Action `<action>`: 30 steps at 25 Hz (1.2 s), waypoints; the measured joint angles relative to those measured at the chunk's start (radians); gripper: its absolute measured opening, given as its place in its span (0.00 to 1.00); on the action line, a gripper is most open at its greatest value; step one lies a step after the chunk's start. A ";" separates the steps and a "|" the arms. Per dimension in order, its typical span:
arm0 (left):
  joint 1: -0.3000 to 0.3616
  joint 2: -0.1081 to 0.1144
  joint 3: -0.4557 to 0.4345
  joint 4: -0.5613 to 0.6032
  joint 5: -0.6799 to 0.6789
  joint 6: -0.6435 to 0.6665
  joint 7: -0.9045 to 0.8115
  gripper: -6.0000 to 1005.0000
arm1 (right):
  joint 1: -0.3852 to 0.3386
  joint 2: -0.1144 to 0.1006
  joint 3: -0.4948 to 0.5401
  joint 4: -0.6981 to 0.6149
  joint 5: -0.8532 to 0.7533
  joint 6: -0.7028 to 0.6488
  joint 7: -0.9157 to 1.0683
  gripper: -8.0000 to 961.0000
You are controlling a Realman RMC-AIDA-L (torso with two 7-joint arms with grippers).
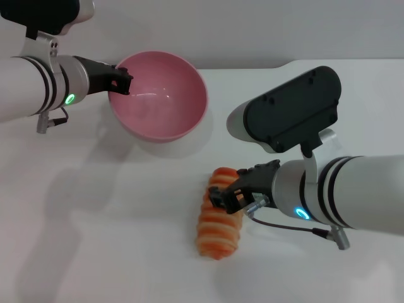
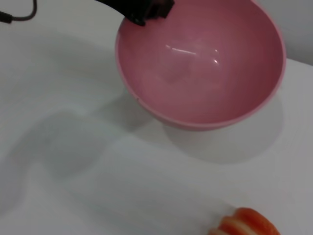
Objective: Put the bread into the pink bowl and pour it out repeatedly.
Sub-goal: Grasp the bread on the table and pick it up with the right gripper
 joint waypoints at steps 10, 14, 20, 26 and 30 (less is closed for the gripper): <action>-0.002 0.000 0.012 -0.002 0.002 0.000 0.000 0.05 | 0.007 0.001 0.003 0.107 0.016 -0.079 0.003 0.71; -0.003 0.000 0.014 -0.003 0.002 0.000 0.000 0.05 | 0.034 0.000 0.010 0.193 0.067 -0.132 0.003 0.76; -0.004 0.000 0.014 -0.002 0.002 0.000 0.001 0.05 | 0.080 0.000 0.008 0.309 0.124 -0.203 -0.003 0.76; -0.004 0.000 0.014 -0.001 0.002 0.000 0.003 0.05 | 0.120 0.002 0.015 0.439 0.154 -0.288 -0.004 0.76; -0.001 0.000 0.014 0.000 0.002 0.000 0.004 0.05 | 0.156 0.003 0.017 0.506 0.175 -0.305 -0.004 0.76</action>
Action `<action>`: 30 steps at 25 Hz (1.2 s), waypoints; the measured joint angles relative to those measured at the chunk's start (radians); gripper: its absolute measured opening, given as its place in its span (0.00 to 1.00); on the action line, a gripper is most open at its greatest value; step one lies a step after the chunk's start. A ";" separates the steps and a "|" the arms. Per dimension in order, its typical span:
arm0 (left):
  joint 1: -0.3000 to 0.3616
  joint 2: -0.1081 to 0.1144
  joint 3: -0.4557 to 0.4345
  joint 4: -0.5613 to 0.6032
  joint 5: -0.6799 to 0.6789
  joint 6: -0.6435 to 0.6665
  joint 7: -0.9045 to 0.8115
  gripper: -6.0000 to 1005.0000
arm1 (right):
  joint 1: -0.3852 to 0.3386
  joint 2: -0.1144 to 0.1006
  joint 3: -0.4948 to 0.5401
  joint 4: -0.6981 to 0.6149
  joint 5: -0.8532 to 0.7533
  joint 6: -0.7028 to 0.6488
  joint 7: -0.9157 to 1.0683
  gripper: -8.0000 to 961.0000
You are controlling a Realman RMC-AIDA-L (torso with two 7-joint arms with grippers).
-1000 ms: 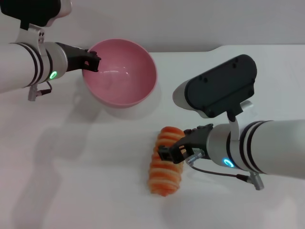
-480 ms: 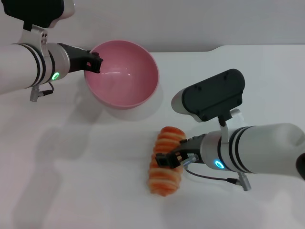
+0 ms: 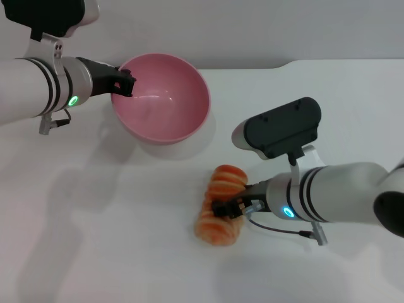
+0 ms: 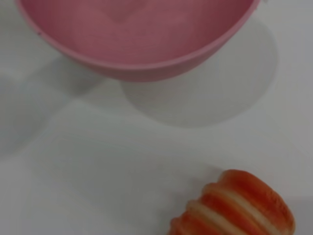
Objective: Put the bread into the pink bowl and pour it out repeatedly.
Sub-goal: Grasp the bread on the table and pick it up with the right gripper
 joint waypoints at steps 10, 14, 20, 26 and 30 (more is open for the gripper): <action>0.005 0.001 0.000 0.007 -0.002 -0.001 0.003 0.05 | 0.032 -0.002 -0.045 0.000 -0.008 0.015 -0.019 0.75; 0.005 0.002 0.000 0.007 -0.003 -0.001 0.004 0.05 | 0.023 -0.001 -0.047 -0.036 -0.029 0.039 -0.019 0.69; 0.007 0.002 0.000 0.007 -0.003 -0.001 0.004 0.05 | 0.003 -0.001 -0.042 -0.097 -0.053 0.061 -0.020 0.62; 0.007 0.002 0.000 0.007 -0.003 -0.001 0.002 0.05 | -0.018 -0.003 -0.038 -0.156 -0.080 0.082 -0.020 0.59; 0.006 0.002 0.000 0.003 -0.001 0.000 -0.001 0.05 | -0.049 -0.002 -0.033 -0.250 -0.129 0.121 -0.020 0.56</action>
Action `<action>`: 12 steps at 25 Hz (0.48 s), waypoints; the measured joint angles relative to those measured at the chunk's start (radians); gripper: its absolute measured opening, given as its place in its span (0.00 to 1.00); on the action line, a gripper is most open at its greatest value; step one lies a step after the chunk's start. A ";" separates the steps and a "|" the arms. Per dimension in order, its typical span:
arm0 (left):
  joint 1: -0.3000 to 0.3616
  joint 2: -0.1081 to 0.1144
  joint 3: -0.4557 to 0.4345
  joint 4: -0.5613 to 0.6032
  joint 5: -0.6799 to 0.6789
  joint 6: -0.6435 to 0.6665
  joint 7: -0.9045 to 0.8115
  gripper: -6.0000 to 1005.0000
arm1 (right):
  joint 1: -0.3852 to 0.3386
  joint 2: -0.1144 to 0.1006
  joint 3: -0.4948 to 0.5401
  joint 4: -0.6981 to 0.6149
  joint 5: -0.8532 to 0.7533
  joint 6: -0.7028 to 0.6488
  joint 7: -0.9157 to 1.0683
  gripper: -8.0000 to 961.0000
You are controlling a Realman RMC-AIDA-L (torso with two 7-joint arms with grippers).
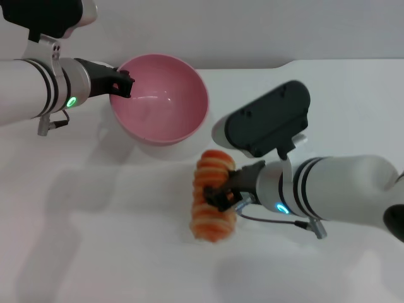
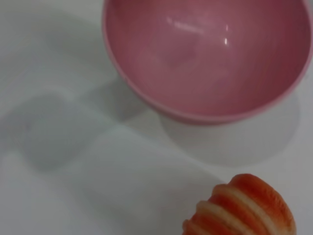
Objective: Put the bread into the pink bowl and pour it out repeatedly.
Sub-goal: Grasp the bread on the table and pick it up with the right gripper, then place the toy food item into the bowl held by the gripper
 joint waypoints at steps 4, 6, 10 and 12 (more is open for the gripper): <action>0.000 0.000 0.000 -0.002 0.000 0.000 -0.002 0.05 | -0.013 0.001 0.006 -0.117 -0.036 0.066 0.000 0.52; 0.001 0.000 0.000 -0.003 -0.001 -0.003 -0.002 0.05 | -0.018 0.002 0.006 -0.182 -0.056 0.097 -0.003 0.50; 0.016 -0.002 0.009 -0.003 -0.007 -0.007 -0.003 0.05 | -0.026 0.003 0.007 -0.331 -0.126 0.168 -0.011 0.45; 0.018 -0.002 0.013 -0.002 -0.007 -0.008 -0.004 0.05 | -0.026 0.003 0.008 -0.350 -0.146 0.179 -0.011 0.43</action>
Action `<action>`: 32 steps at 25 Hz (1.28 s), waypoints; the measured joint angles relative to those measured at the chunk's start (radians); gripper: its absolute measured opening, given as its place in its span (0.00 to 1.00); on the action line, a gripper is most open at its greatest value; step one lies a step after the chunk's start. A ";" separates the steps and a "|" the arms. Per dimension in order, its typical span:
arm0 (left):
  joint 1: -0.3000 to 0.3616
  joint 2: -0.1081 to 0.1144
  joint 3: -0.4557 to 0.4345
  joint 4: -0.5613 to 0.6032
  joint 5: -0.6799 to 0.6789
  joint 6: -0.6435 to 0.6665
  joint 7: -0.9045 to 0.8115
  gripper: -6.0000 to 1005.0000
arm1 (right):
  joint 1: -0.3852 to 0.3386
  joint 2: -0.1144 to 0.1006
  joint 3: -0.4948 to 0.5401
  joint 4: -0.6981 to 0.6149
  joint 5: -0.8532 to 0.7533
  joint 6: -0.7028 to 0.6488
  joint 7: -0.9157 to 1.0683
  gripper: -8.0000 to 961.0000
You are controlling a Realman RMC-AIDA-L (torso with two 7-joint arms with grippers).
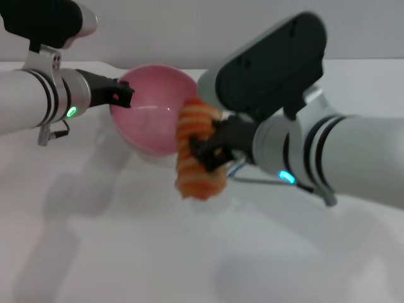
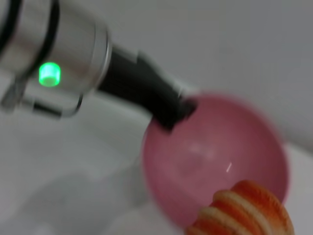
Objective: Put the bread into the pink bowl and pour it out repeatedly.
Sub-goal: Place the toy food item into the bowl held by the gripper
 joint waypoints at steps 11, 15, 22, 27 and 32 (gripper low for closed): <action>0.020 0.000 0.087 0.038 -0.035 -0.051 -0.056 0.05 | 0.024 -0.005 0.073 0.043 -0.075 -0.021 -0.028 0.37; 0.021 0.000 0.105 0.055 -0.057 -0.055 -0.061 0.05 | 0.027 -0.004 0.073 0.101 -0.070 -0.077 -0.029 0.34; 0.021 0.000 0.119 0.065 -0.080 -0.056 -0.062 0.05 | 0.030 -0.004 0.071 0.189 -0.066 -0.193 -0.029 0.28; 0.026 -0.001 0.125 0.072 -0.085 -0.057 -0.062 0.06 | 0.041 -0.004 0.071 0.248 -0.037 -0.252 -0.044 0.26; 0.022 -0.001 0.128 0.072 -0.085 -0.057 -0.062 0.06 | 0.047 -0.002 0.067 0.324 0.018 -0.342 -0.090 0.25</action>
